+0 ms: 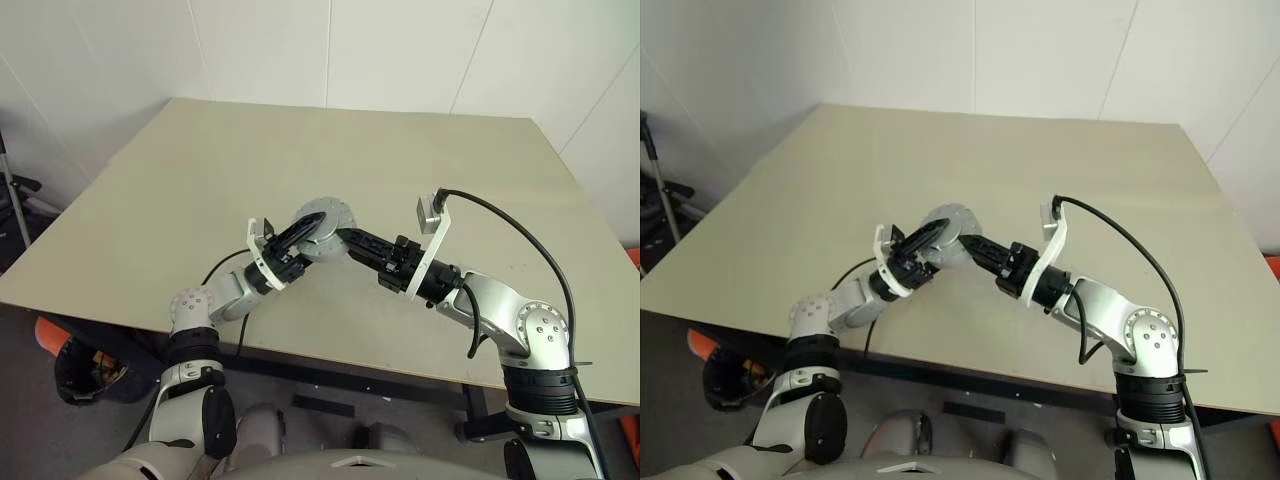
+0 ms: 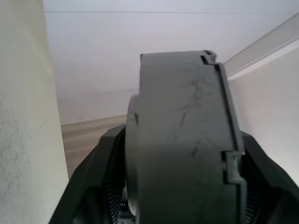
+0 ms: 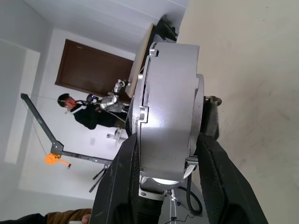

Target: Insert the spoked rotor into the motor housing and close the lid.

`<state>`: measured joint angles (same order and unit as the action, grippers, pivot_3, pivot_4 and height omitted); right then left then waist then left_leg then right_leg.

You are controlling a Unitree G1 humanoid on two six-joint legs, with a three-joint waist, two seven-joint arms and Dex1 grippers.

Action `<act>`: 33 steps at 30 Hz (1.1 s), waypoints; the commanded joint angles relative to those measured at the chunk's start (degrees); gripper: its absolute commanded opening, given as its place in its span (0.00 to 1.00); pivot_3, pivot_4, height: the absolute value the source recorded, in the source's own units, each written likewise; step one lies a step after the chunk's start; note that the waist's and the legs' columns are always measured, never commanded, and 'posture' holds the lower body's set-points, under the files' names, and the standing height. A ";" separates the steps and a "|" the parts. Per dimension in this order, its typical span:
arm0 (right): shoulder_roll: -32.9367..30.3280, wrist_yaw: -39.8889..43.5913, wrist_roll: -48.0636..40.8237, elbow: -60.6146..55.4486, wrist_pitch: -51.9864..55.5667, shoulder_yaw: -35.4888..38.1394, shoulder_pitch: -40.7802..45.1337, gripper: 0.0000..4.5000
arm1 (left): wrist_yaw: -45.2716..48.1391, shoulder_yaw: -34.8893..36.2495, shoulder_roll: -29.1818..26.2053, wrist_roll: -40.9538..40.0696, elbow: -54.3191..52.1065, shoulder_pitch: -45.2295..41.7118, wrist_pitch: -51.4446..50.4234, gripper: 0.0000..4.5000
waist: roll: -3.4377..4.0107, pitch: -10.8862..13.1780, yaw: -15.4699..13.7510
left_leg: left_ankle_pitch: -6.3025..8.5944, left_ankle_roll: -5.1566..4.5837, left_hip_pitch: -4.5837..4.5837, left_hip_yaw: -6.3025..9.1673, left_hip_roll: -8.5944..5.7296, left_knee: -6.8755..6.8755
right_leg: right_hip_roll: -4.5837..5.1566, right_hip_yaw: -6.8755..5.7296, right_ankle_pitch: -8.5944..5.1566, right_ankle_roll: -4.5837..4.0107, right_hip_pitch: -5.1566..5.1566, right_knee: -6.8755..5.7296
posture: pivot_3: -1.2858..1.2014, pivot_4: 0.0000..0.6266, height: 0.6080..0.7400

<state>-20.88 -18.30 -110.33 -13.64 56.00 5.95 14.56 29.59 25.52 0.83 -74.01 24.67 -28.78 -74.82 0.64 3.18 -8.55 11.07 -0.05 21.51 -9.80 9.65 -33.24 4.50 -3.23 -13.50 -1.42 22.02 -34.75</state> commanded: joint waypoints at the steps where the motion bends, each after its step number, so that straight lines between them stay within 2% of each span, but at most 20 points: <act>1: 0.14 1.91 -2.67 -3.34 -1.09 1.55 1.76 0.36 | -0.33 -0.72 -0.59 0.32 -0.22 -0.22 -0.37 0.47 | -0.01 0.00 0.01 | 0.00 0.00 0.00 0.00 0.00 0.00 | 0.00 0.00 0.00 0.00 0.01 0.00 | 0.52 0.00 1.00; 8: -1.54 0.64 -2.67 -1.41 -2.08 1.13 1.49 0.36 | -1.11 -0.34 -1.15 -0.79 -1.20 0.56 -1.32 0.47 | -0.01 -0.01 0.00 | 0.00 0.00 0.01 0.00 0.00 -0.01 | 0.00 0.00 0.09 -0.15 0.00 0.00 | 0.52 0.00 1.00; 13: -2.30 0.89 1.00 -0.61 -4.19 0.68 1.27 0.36 | -1.77 0.10 -1.29 -1.31 -1.00 0.49 -0.71 0.47 | -0.01 -0.01 0.00 | 0.00 0.00 0.00 0.00 0.00 -0.03 | 0.00 0.00 0.09 -0.13 0.00 -0.01 | 0.52 0.00 1.00; 20: -3.40 1.26 1.97 -0.32 -5.72 0.74 0.11 0.88 | -1.66 0.92 -1.62 -0.96 -0.01 0.28 1.55 0.47 | -0.02 -0.01 -0.01 | 0.00 0.00 0.01 0.02 -0.01 -0.06 | 0.00 0.00 -0.03 0.15 -0.02 -0.01 | 0.52 0.00 1.00; 22: -4.27 0.78 3.92 -0.19 -5.73 0.41 -0.14 1.00 | -1.80 1.07 -1.37 -0.57 -0.64 0.73 2.98 0.47 | -0.02 -0.01 -0.01 | 0.00 0.00 0.01 0.02 -0.01 -0.06 | 0.00 0.00 -0.01 0.12 -0.02 -0.01 | 0.52 0.00 1.00; 23: -4.61 0.26 5.63 0.03 -5.92 0.24 -0.20 1.00 | -1.93 1.11 -1.16 -0.18 -1.12 1.01 4.14 0.47 | -0.02 -0.01 -0.01 | 0.00 0.00 0.01 0.02 -0.01 -0.06 | 0.00 0.00 0.03 0.05 -0.02 0.00 | 0.52 0.00 1.00; 27: -6.27 1.77 15.38 0.04 -6.16 -0.02 -0.80 1.00 | -4.54 1.97 0.28 5.44 -3.14 1.29 16.56 0.47 | -0.03 -0.01 -0.01 | 0.00 0.00 0.03 0.03 -0.01 -0.10 | 0.00 0.00 0.05 0.08 -0.04 -0.01 | 0.52 0.00 1.00; 33: -6.74 5.25 23.54 -3.21 -4.90 -1.14 -3.04 1.00 | -14.81 6.82 1.92 16.78 1.17 -3.96 44.03 0.47 | -0.12 0.03 0.17 | -0.01 0.01 0.05 0.08 0.00 -0.15 | -0.03 0.00 0.03 0.42 -0.04 0.03 | 0.52 0.00 1.00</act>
<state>-27.79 -14.22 -87.80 -13.86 51.02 4.79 11.54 16.20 30.60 2.91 -58.39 27.26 -29.59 -37.72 0.51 3.21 -8.38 11.06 -0.04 21.57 -9.71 9.65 -33.39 4.46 -3.23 -13.45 -0.97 21.98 -34.71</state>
